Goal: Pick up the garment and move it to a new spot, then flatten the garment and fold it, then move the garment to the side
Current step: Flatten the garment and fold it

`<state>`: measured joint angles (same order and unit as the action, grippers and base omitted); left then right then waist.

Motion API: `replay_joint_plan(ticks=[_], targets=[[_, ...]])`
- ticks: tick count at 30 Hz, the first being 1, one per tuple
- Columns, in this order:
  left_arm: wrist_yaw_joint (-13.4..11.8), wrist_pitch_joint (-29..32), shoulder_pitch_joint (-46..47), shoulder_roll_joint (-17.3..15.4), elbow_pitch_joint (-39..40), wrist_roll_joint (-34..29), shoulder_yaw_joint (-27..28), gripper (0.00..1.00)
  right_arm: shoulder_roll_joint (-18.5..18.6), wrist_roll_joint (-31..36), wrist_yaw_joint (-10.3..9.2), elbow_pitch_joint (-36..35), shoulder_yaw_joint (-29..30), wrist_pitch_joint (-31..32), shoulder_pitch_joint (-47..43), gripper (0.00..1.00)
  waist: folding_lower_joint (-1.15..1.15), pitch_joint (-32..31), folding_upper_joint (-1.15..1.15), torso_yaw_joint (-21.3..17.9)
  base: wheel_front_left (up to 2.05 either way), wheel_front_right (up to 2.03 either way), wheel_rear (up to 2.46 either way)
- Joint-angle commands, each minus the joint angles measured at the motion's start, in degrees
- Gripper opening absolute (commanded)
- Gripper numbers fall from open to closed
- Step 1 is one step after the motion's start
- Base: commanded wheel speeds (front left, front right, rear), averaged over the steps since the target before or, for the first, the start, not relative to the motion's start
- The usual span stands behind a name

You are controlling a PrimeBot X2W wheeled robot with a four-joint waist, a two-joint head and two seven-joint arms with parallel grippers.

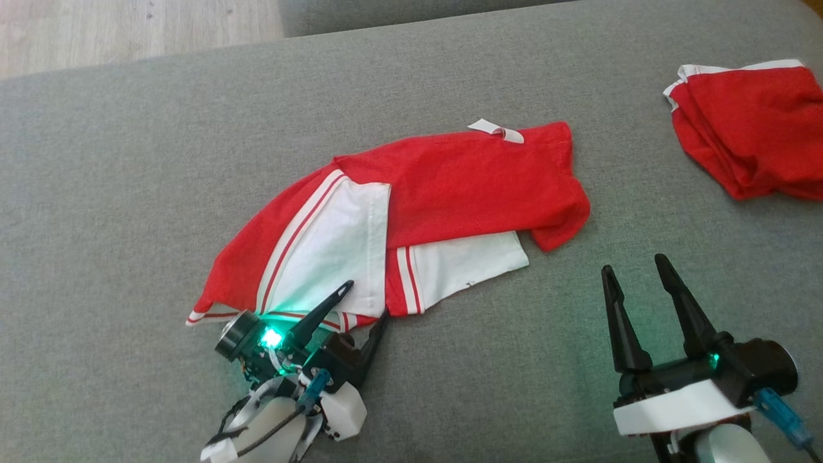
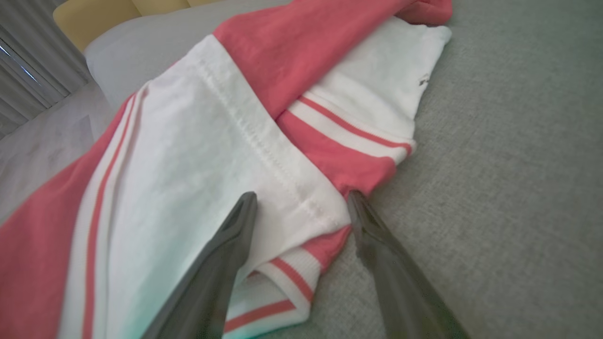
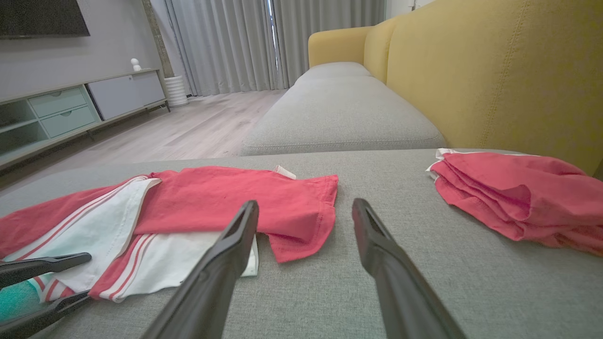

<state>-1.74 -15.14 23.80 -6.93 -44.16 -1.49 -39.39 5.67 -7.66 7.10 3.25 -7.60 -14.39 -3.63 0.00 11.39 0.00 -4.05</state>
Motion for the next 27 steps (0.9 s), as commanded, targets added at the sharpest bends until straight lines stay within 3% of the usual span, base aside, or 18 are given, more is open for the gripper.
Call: replay_joint_plan(ticks=[1, 8, 9, 11, 14, 15, 16, 19, 27], targets=[[-0.89, 0.15, 0.88, -1.2, -0.13, 0.29, 1.41, 1.0, 0.12, -0.35, 0.39, -1.77, -1.36, -0.61, 1.67, 1.0, 0.0, -0.02, 0.0, 0.0, 0.0, 0.0, 0.0], [-4.2, 0.15, 1.34, -1.67, 0.49, 1.11, 2.92, 1.0, 0.44, -0.41, 0.39, -1.89, -1.38, -0.61, 1.57, 1.0, 0.0, -0.15, 0.0, 0.14, 0.0, 0.0, 0.0], [-4.56, 0.15, 1.35, -1.85, 0.54, 1.37, 3.24, 0.96, 0.5, -0.46, 0.39, -1.88, -1.42, -0.61, 1.54, 1.0, 0.0, -0.2, 0.0, 0.17, 0.0, 0.0, 0.0], [-5.02, 0.15, 1.41, -2.11, 0.72, 1.9, 3.76, 0.45, 0.56, -0.53, 0.39, -1.85, -1.52, -0.61, 1.54, 1.0, 0.0, -0.24, 0.0, 0.29, 0.0, 0.0, 0.0], [-5.23, 0.15, 1.47, -2.33, 2.38, 2.81, 4.43, 0.16, 0.64, -0.54, 0.39, -1.89, -1.57, -0.61, 1.51, 1.0, 0.0, -0.3, 0.0, 0.61, 0.0, 0.0, 0.0], [-5.27, 0.15, 1.42, -2.44, 2.99, 3.14, 4.67, 0.13, 0.67, -0.53, 0.39, -1.9, -1.6, -0.61, 1.49, 1.0, 0.0, -0.31, 0.0, 0.71, 0.0, 0.0, 0.0], [-5.29, 0.15, 1.38, -2.66, 3.49, 3.23, 4.72, 0.18, 0.7, -0.51, 0.39, -1.9, -1.63, -0.61, 1.48, 1.0, 0.0, -0.33, 0.0, 0.8, 0.0, 0.0, 0.0], [-5.24, 0.15, 1.19, -3.15, 4.21, 3.54, 4.78, 0.0, 0.72, -0.48, 0.39, -1.87, -1.68, -0.61, 1.45, 1.0, 0.0, -0.37, 0.0, 1.08, 0.0, 0.0, 0.0], [-4.23, 0.15, 0.83, -3.95, 4.88, 5.3, 5.4, 0.0, 0.74, -0.68, 0.39, -1.64, -2.09, -0.61, 1.63, 1.0, 0.0, -0.47, 0.0, 1.25, 0.0, 0.0, 0.0]])
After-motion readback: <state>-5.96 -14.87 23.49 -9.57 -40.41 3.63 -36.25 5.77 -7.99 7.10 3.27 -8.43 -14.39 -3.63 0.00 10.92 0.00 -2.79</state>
